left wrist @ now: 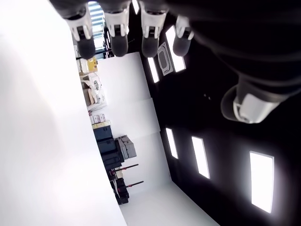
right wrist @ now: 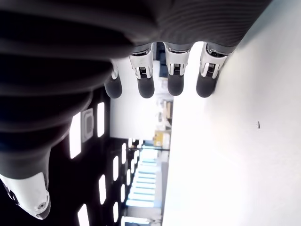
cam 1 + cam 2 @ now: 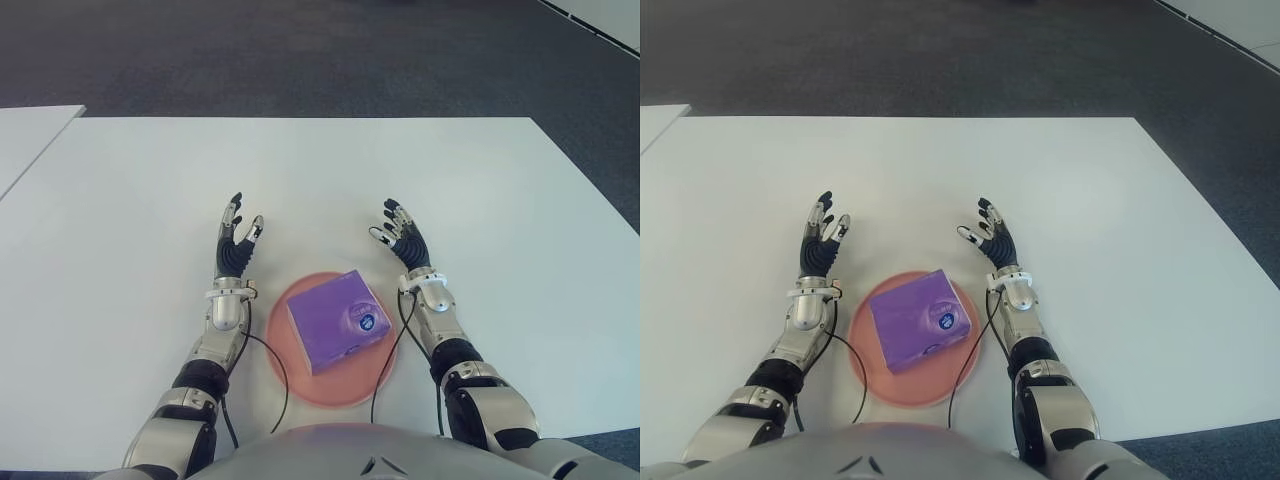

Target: Put the tissue paper into the plate.

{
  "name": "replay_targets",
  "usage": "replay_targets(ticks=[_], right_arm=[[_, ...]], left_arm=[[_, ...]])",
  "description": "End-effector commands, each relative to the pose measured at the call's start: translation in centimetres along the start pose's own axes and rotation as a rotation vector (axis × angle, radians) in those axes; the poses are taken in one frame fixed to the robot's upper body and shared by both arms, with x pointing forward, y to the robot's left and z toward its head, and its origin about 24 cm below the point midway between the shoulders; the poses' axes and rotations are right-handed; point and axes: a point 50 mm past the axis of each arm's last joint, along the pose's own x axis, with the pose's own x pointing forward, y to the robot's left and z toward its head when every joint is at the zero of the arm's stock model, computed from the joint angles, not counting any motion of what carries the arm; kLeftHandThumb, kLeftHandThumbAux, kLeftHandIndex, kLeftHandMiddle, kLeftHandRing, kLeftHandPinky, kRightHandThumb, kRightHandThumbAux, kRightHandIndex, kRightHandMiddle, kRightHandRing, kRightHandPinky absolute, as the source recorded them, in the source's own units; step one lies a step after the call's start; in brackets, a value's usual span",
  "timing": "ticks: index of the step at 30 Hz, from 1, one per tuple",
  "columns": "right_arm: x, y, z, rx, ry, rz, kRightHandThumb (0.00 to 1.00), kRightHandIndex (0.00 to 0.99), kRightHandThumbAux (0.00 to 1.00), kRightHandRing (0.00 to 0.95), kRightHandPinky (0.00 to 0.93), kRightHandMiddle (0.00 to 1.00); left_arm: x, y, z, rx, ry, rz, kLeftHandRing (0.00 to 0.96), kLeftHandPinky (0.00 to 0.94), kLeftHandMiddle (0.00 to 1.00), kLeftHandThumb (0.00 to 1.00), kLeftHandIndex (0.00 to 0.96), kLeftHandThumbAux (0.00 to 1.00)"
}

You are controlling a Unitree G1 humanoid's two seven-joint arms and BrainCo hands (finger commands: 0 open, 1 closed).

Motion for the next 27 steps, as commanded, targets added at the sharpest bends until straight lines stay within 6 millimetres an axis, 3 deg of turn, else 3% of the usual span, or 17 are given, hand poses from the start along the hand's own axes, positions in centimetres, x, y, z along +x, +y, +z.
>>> replay_targets(ticks=[1,14,27], right_arm=[[-3.3,0.4,-3.5,0.046,0.140,-0.049,0.000,0.000,0.606,0.000,0.000,0.000],[-4.2,0.8,-2.8,0.075,0.035,-0.196,0.012,0.000,0.562,0.000,0.000,0.000],[-4.2,0.9,-2.5,0.094,-0.003,-0.230,0.020,0.000,0.538,0.000,0.000,0.000]], left_arm=[[-1.9,0.3,-1.6,0.021,0.085,-0.020,0.000,0.000,0.000,0.000,0.000,0.409],[-2.0,0.4,-1.6,0.037,0.078,-0.023,0.000,0.000,0.000,0.000,0.000,0.415],[-1.9,0.4,-1.6,0.035,0.081,-0.017,0.000,0.000,0.000,0.000,0.000,0.433]])
